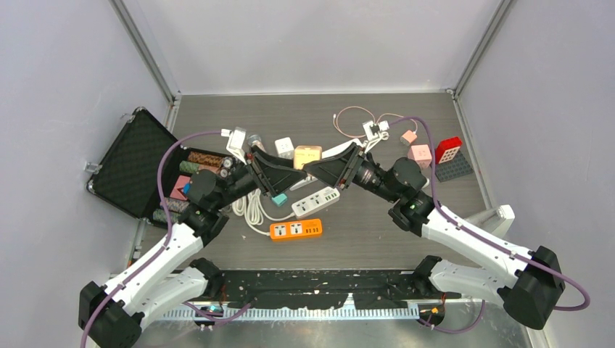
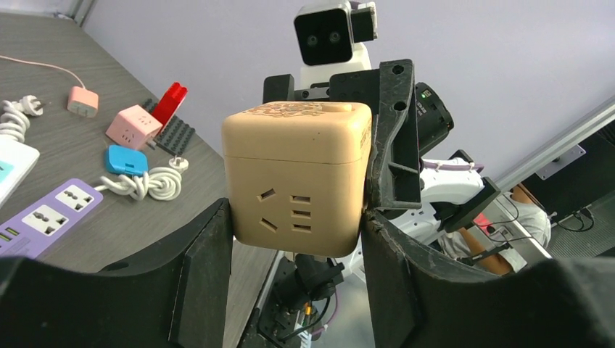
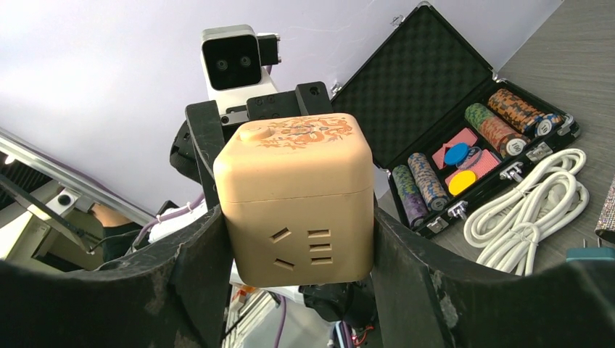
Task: Insert the plug
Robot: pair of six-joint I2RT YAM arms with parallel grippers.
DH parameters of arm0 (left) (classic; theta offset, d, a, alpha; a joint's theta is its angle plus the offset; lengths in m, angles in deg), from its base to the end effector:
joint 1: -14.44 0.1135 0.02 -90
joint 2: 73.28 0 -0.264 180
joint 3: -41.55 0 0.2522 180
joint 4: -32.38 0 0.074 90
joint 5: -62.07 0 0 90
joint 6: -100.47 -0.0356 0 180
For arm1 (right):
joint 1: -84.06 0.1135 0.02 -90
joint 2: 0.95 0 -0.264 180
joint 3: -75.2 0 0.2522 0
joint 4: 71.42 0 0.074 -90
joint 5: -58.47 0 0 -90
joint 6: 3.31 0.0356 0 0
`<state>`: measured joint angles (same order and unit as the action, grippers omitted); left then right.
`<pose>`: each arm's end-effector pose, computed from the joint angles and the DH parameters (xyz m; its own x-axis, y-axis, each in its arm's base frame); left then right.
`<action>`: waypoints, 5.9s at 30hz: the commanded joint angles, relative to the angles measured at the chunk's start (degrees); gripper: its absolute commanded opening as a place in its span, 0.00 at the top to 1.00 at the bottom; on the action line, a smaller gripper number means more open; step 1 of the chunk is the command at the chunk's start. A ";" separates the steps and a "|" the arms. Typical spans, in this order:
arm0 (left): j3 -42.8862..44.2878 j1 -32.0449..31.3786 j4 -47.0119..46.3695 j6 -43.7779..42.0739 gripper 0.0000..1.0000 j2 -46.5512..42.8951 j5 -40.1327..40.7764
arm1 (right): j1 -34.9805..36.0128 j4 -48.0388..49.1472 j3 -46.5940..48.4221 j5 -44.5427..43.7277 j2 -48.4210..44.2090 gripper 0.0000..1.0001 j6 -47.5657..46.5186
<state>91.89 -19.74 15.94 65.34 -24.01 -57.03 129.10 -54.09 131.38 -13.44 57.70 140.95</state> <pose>0.1558 -0.1268 0.3499 -0.5720 -0.4753 -0.6684 0.7068 0.1278 -0.6958 0.1610 0.1768 0.3557 -0.6122 0.4788 -0.6292 -0.6638 0.1210 0.7380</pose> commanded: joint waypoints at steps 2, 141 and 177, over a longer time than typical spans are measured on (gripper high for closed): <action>0.07 -0.19 -2.59 2.56 0.58 -0.46 1.26 | 0.58 7.30 0.40 2.42 0.02 0.62 0.41; 8.38 -9.16 28.16 -20.90 1.00 -7.62 -9.80 | -8.33 -24.64 3.53 36.18 -16.82 0.04 -32.82; 3.11 -9.16 15.38 -11.87 0.77 -8.24 1.09 | -3.45 -22.71 10.23 29.75 -4.13 0.93 -24.73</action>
<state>94.49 -28.94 33.45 55.05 -31.39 -60.68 125.27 -78.98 138.77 15.98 53.42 113.49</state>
